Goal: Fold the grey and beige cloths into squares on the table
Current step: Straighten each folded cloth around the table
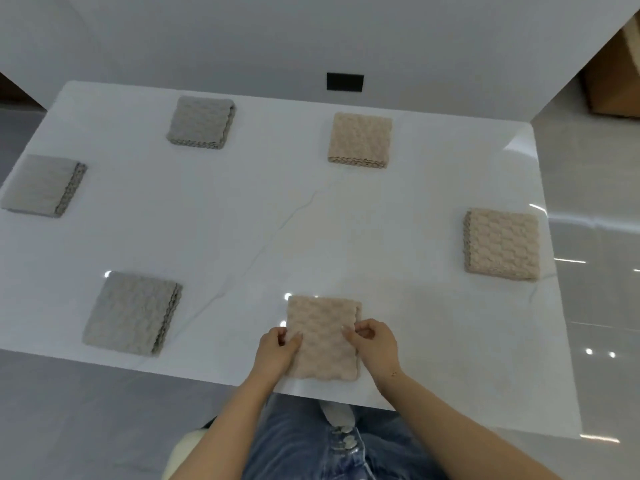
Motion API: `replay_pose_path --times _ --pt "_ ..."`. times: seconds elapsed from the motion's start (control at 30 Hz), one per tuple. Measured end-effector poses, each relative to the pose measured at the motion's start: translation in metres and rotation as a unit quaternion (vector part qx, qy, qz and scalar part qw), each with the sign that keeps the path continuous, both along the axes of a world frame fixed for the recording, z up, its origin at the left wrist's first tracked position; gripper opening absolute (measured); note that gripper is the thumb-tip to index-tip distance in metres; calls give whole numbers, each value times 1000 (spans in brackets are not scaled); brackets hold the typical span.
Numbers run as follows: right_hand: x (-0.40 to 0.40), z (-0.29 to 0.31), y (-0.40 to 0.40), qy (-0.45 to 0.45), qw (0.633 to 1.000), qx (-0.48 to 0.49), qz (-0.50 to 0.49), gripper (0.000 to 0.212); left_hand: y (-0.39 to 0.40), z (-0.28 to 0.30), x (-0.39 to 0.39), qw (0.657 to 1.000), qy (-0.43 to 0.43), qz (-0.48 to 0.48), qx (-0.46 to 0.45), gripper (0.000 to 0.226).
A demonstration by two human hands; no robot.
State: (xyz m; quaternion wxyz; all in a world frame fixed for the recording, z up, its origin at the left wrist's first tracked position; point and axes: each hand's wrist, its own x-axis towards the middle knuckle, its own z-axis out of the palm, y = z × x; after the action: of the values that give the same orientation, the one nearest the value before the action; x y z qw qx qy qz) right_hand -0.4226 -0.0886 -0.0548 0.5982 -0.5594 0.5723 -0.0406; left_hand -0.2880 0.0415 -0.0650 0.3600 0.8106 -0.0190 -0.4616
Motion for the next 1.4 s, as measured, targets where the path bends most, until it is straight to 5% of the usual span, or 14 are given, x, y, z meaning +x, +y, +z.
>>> replay_pose_path --times 0.13,0.23,0.53,0.77,0.9,0.97,1.07,1.17,1.23,1.3,1.4 --pt "-1 2 8 5 1000 14 -22 17 3 -3 7 999 33 -4 -2 35" --pt "2 3 10 31 999 16 -39 16 0 2 3 1000 23 -6 -4 9" --pt "6 1 8 68 996 -9 -55 15 -3 4 -4 1000 -24 -13 7 30" --pt "0 11 4 113 985 -107 69 20 -12 30 2 996 -41 -21 -74 14" --pt "11 44 -13 -3 996 92 -16 36 -25 58 15 982 -137 -48 -124 18" --pt "19 61 -23 -73 974 206 -58 54 -31 73 23 958 -213 -119 -149 24" --pt "31 77 -38 -167 935 302 -80 70 -37 87 33 866 -379 -266 -190 26" --pt "44 90 -48 -234 908 342 -69 56 -37 83 38 779 -465 -349 -233 35" --pt "51 94 -50 -268 894 354 -52 44 -36 78 36 757 -481 -371 -242 41" --pt "53 90 -53 -275 908 314 -38 48 -32 78 35 765 -480 -349 -251 37" --pt "54 86 -54 -292 920 256 -47 43 -25 88 27 844 -400 -215 -285 32"
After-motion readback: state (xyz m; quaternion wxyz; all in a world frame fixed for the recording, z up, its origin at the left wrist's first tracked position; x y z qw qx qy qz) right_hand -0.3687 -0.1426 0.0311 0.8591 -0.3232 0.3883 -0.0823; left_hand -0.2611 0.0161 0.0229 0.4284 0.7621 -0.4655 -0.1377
